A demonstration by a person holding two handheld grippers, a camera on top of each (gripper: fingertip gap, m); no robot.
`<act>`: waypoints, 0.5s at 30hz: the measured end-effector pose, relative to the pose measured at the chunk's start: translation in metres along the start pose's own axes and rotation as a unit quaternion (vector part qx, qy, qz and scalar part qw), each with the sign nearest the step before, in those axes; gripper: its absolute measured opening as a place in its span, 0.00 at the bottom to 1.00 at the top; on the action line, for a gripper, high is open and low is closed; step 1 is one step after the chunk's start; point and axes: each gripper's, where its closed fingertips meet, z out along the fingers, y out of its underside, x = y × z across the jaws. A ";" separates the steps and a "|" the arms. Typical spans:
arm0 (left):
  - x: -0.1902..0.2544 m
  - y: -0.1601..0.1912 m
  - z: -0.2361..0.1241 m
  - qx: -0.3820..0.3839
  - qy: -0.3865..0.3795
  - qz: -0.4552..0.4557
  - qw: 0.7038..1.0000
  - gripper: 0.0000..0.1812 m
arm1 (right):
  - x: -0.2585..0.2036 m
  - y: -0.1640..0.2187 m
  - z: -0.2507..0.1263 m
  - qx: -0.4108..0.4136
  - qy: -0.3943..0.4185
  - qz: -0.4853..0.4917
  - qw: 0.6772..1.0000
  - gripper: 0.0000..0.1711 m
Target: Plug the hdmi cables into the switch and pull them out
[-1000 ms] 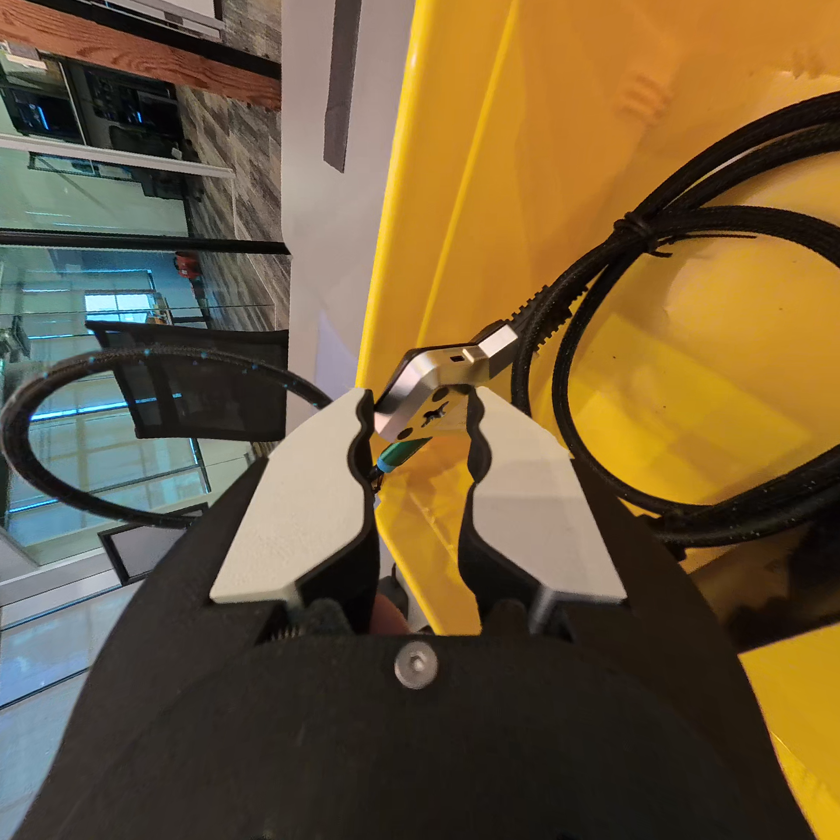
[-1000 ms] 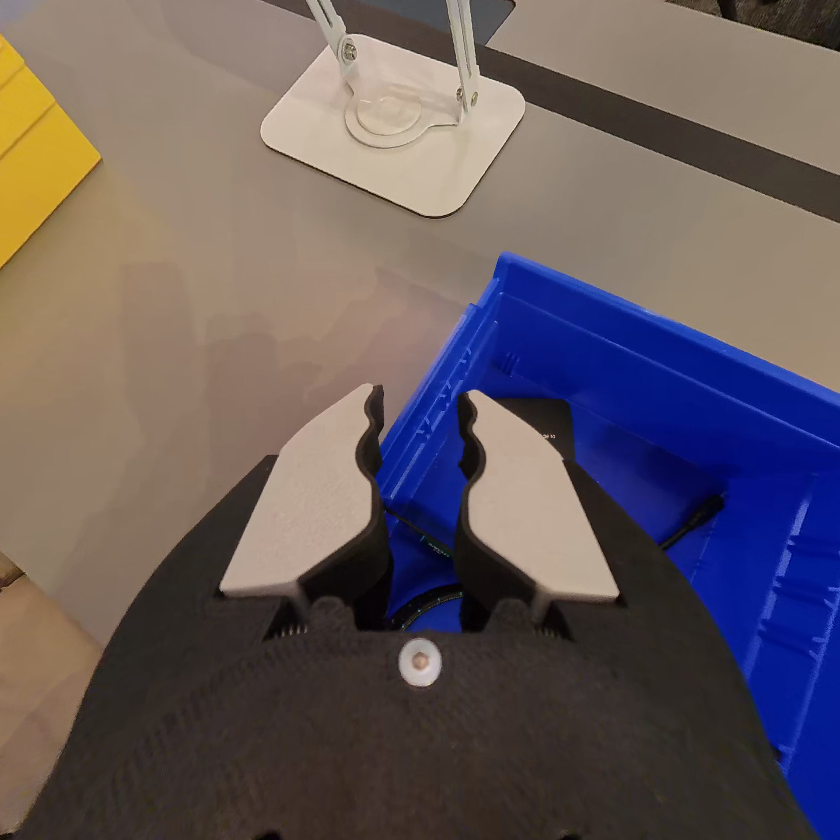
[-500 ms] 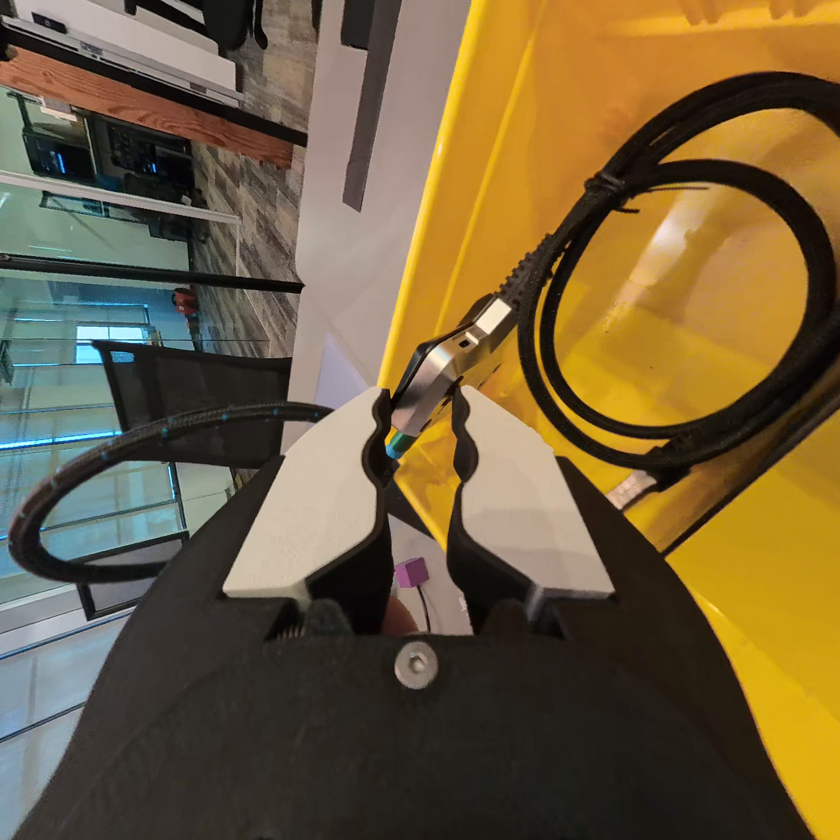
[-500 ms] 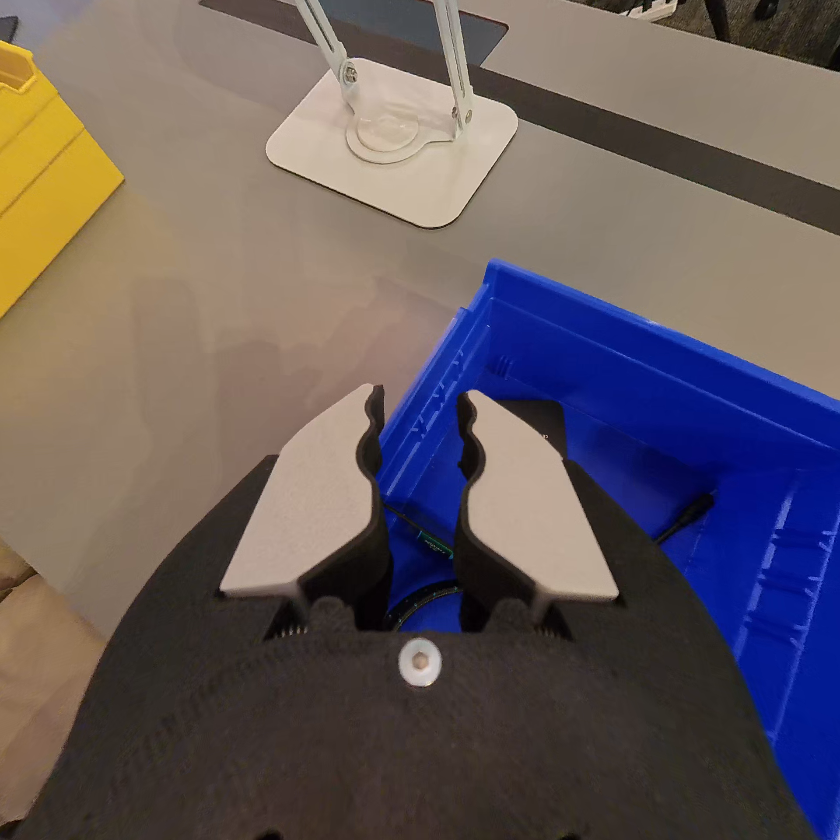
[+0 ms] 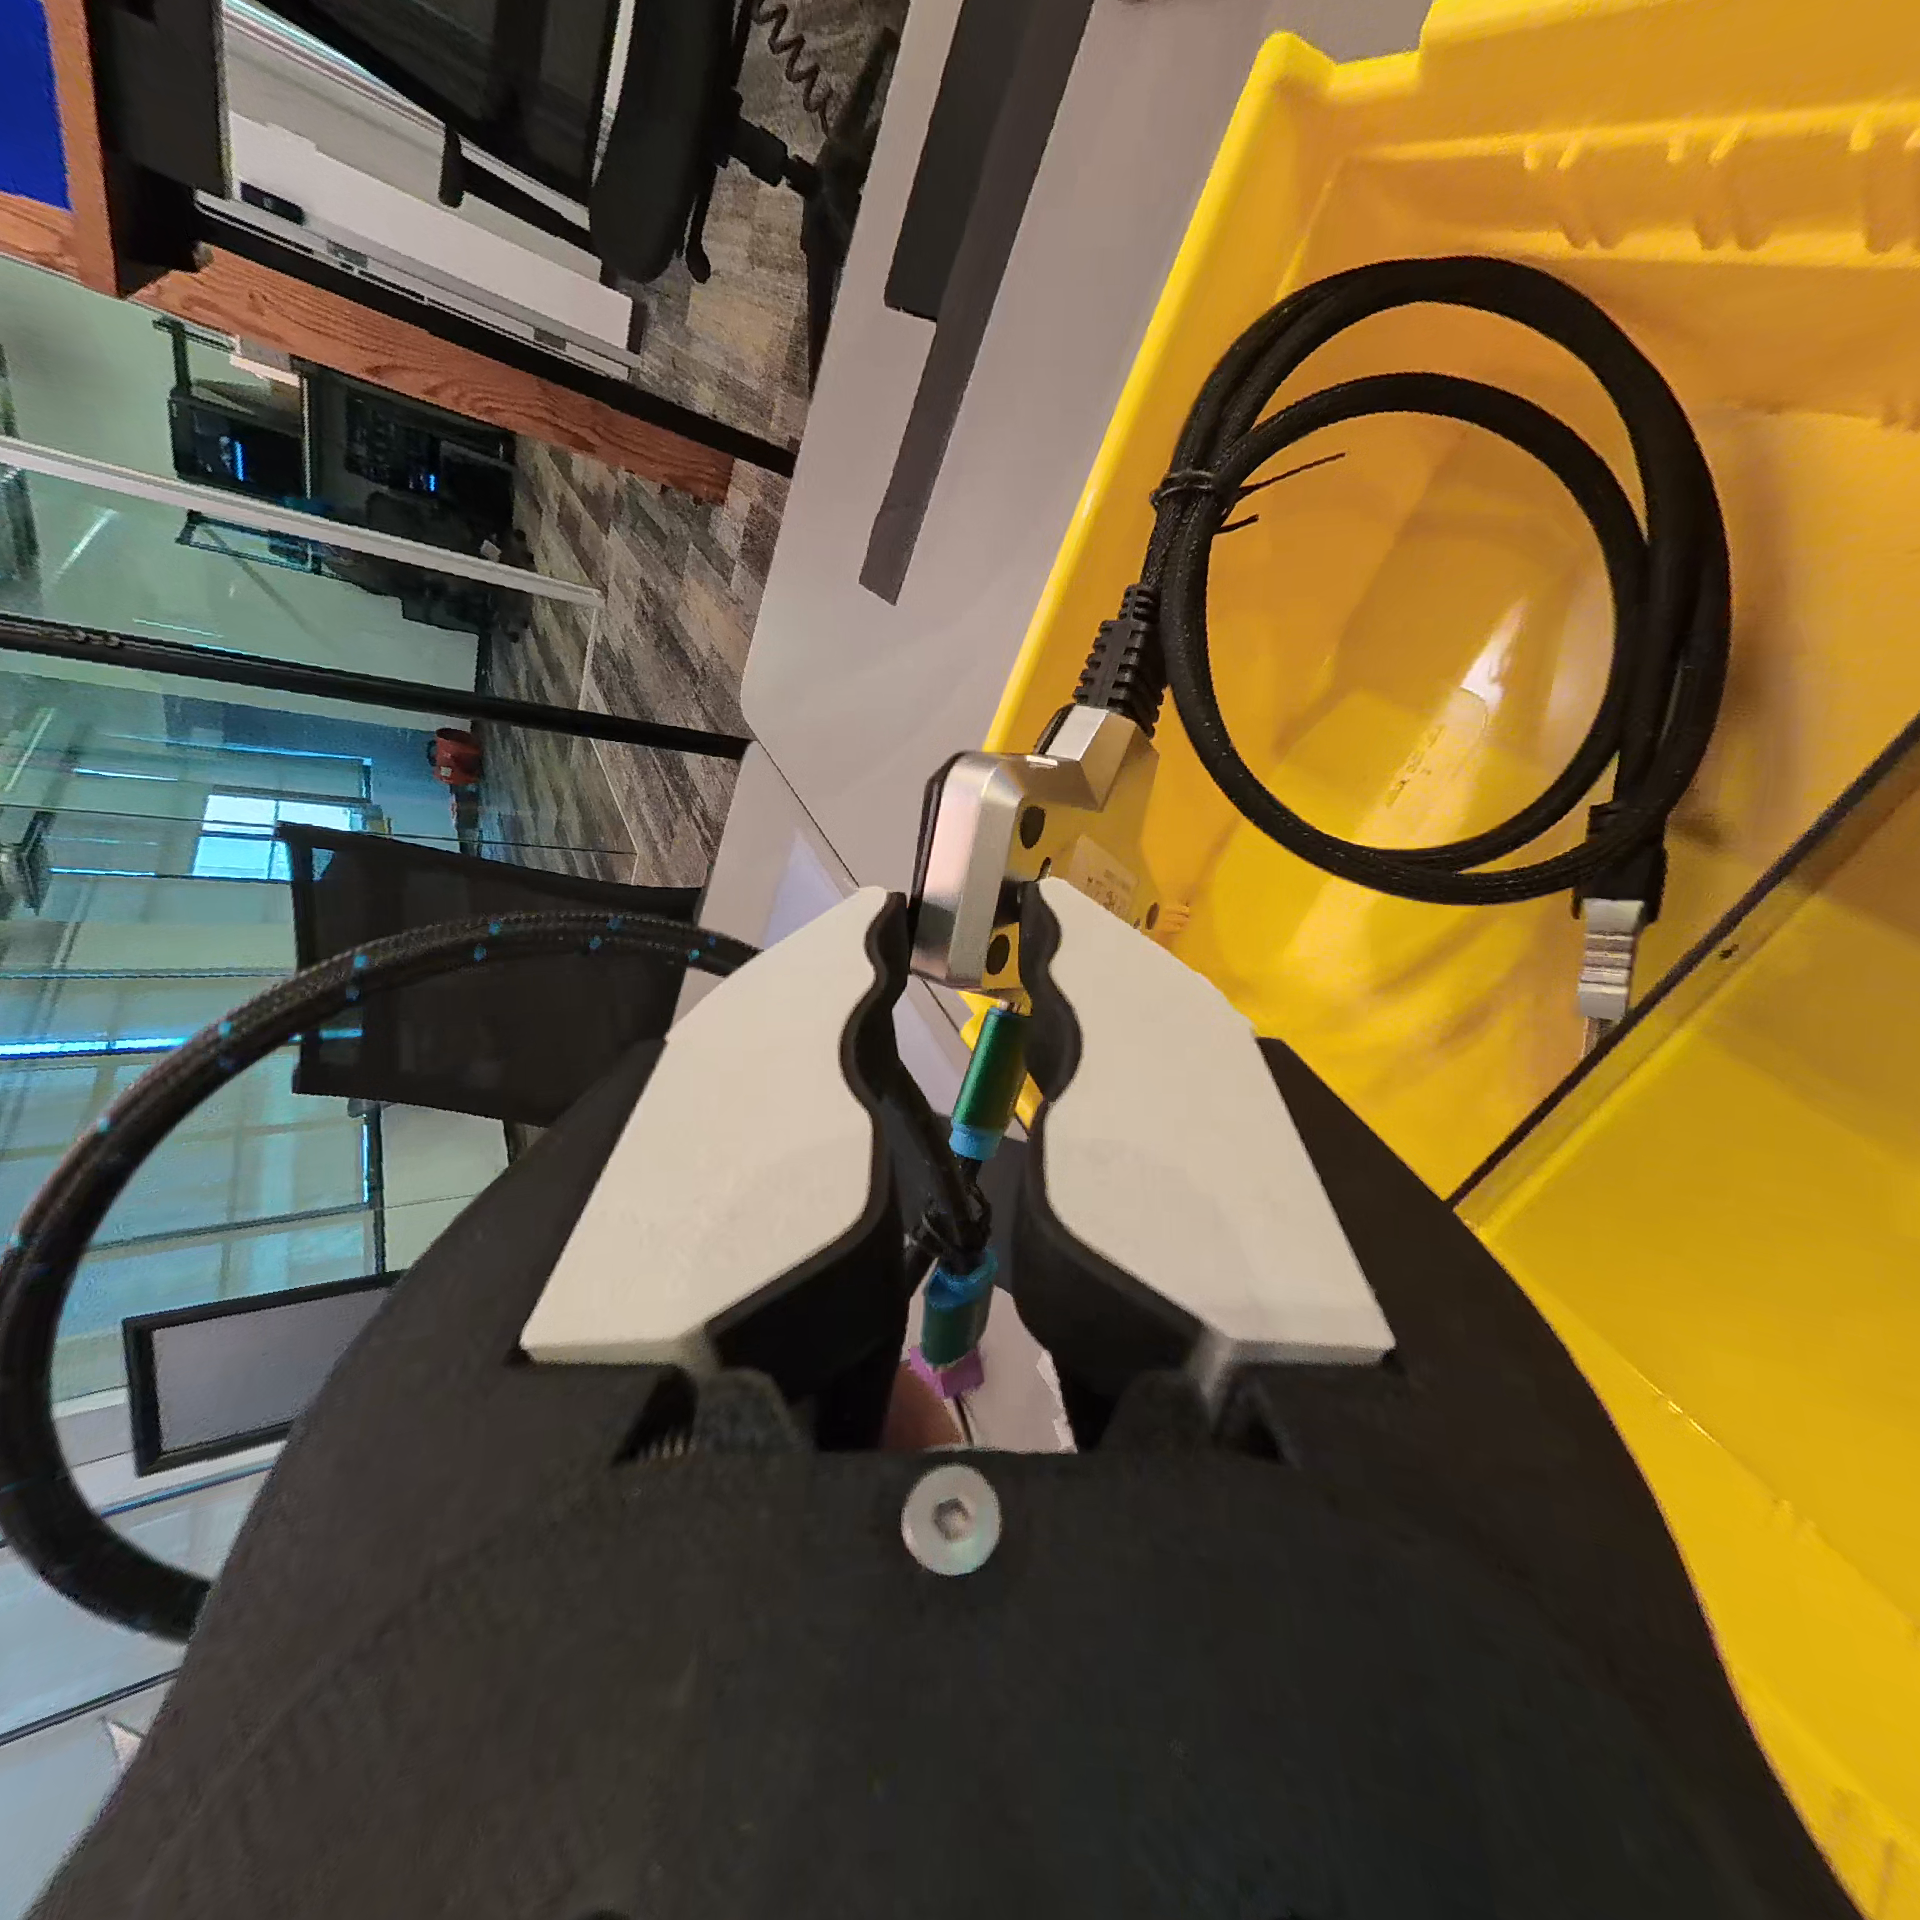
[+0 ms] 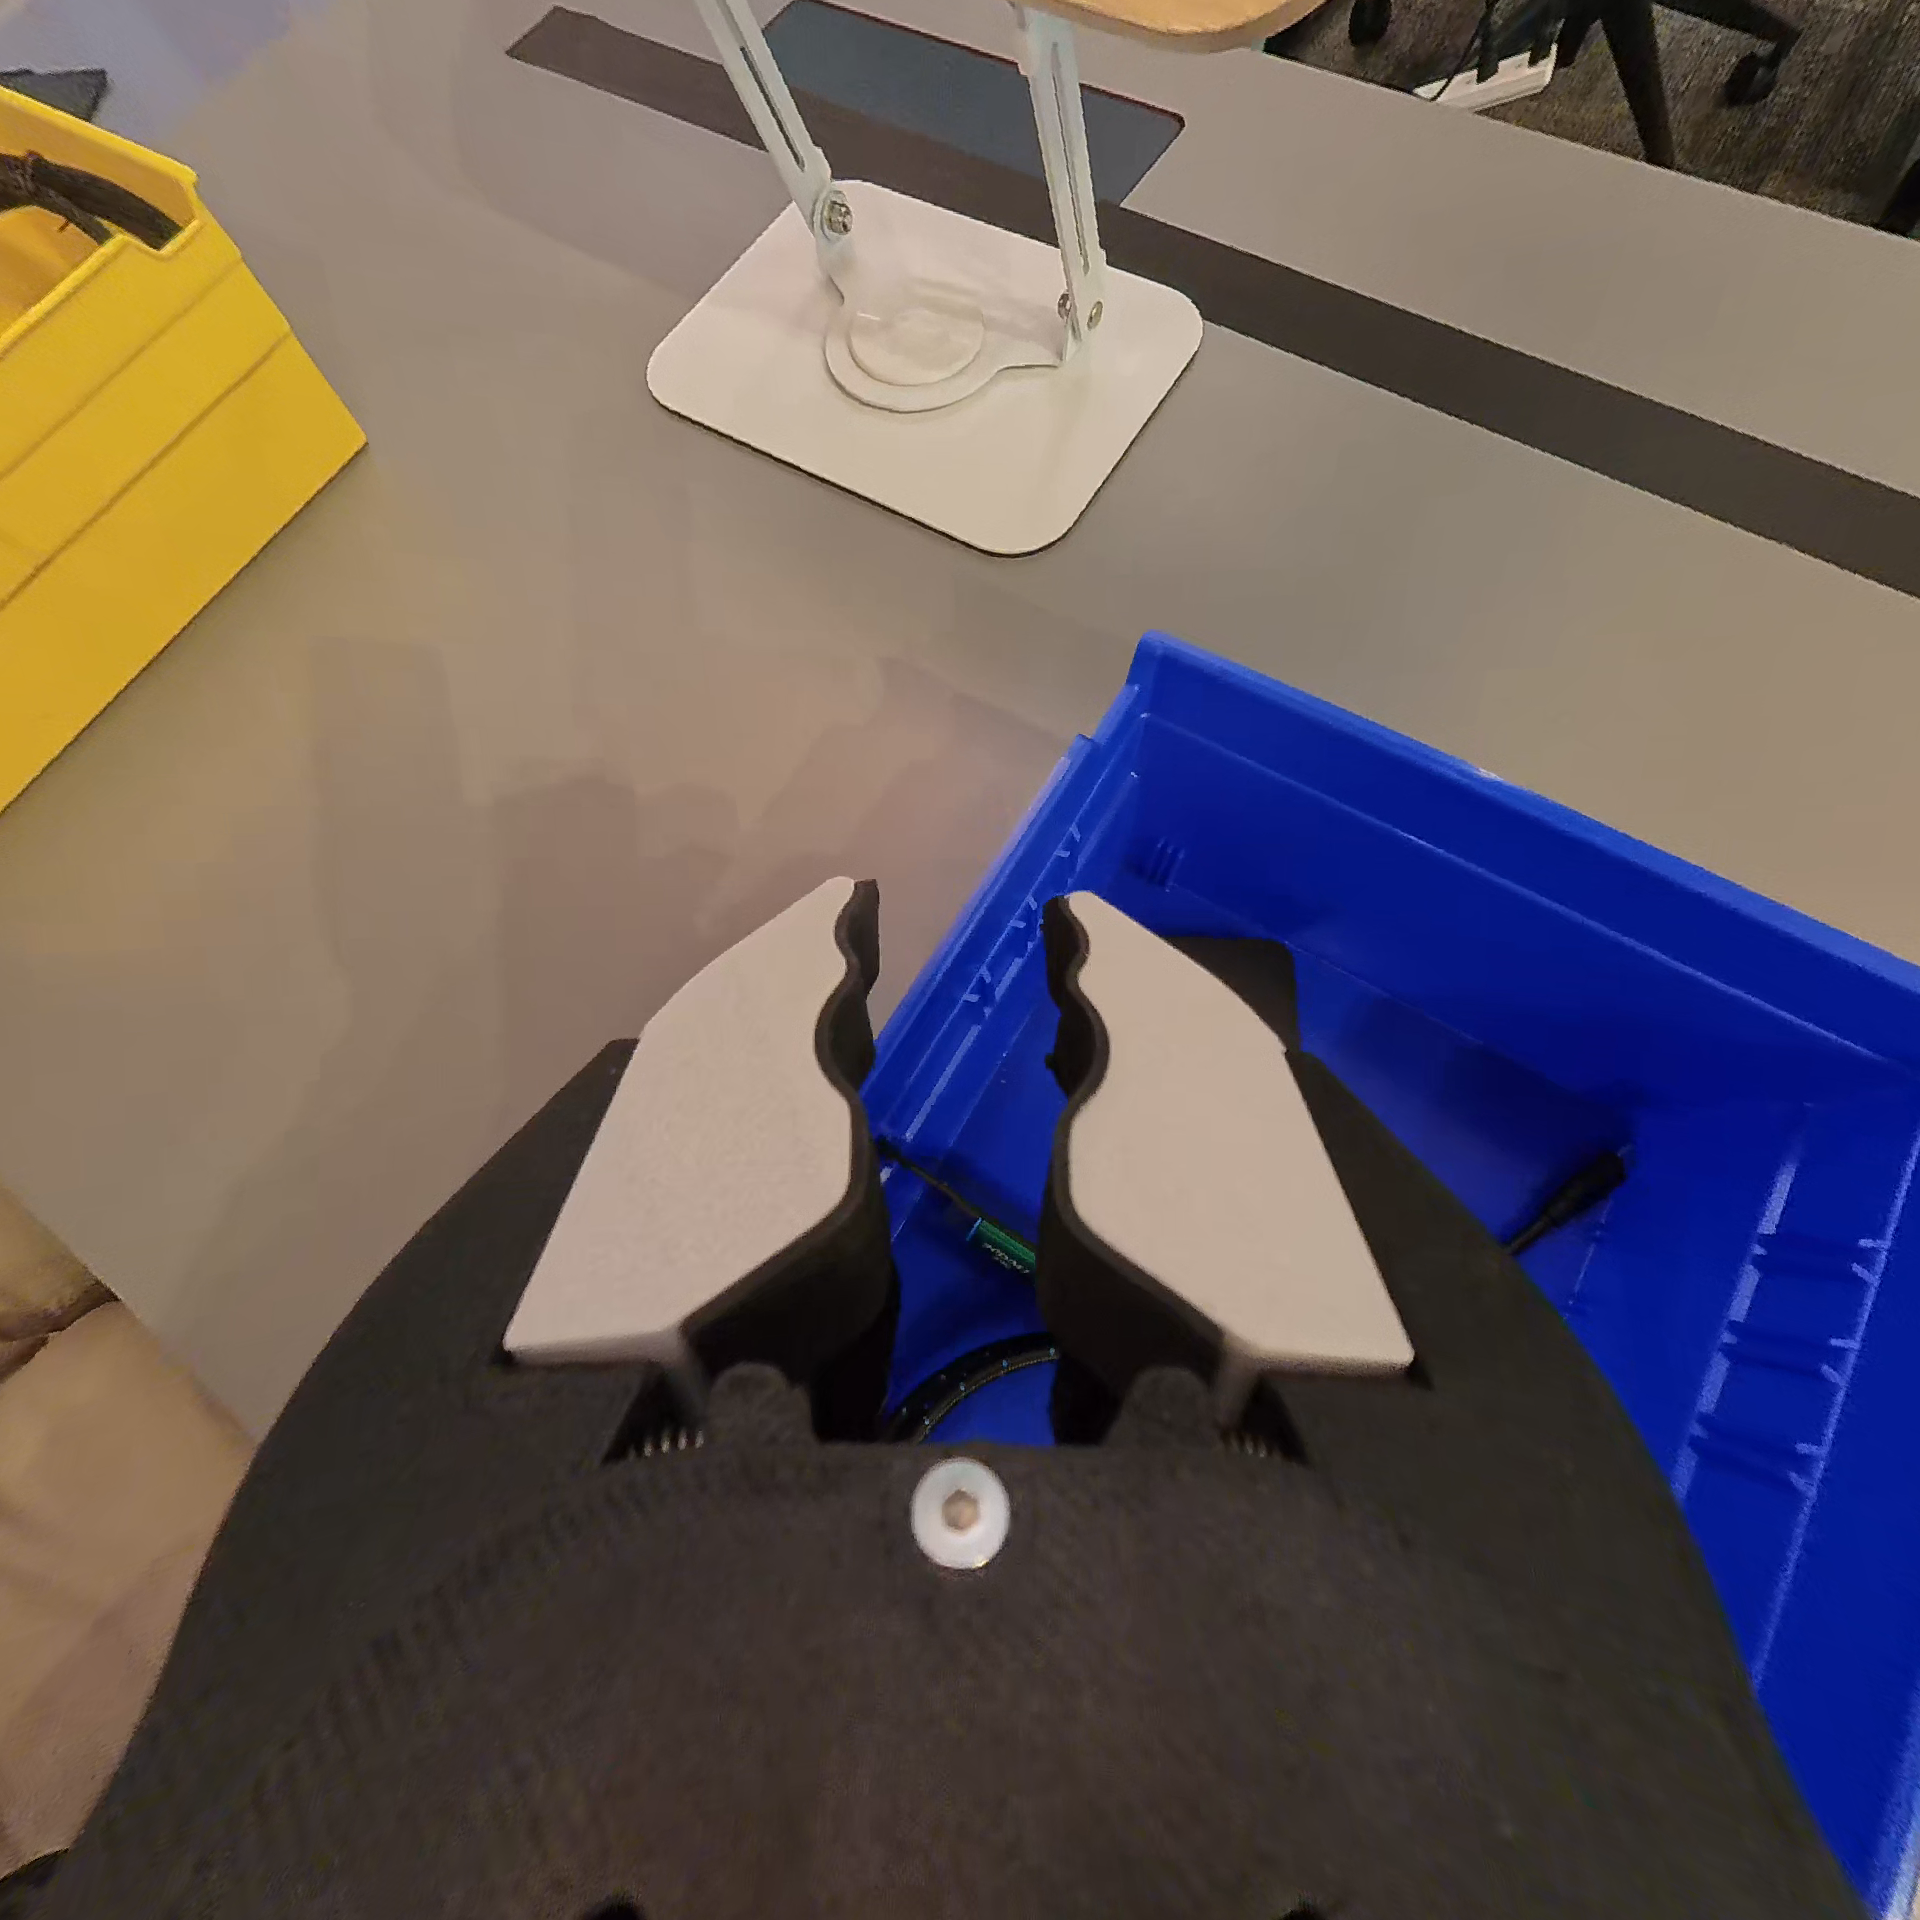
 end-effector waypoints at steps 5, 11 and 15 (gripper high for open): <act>-0.010 -0.010 -0.012 0.013 -0.012 0.001 1.000 0.11 | -0.004 -0.003 0.000 0.002 -0.005 -0.006 1.000 0.18; -0.021 -0.029 -0.028 0.029 -0.034 0.019 0.999 0.11 | -0.018 -0.016 -0.002 0.019 -0.012 -0.032 0.999 0.20; -0.029 -0.035 -0.038 0.037 -0.051 0.023 0.998 0.11 | -0.038 -0.031 -0.003 0.035 -0.018 -0.067 0.997 0.21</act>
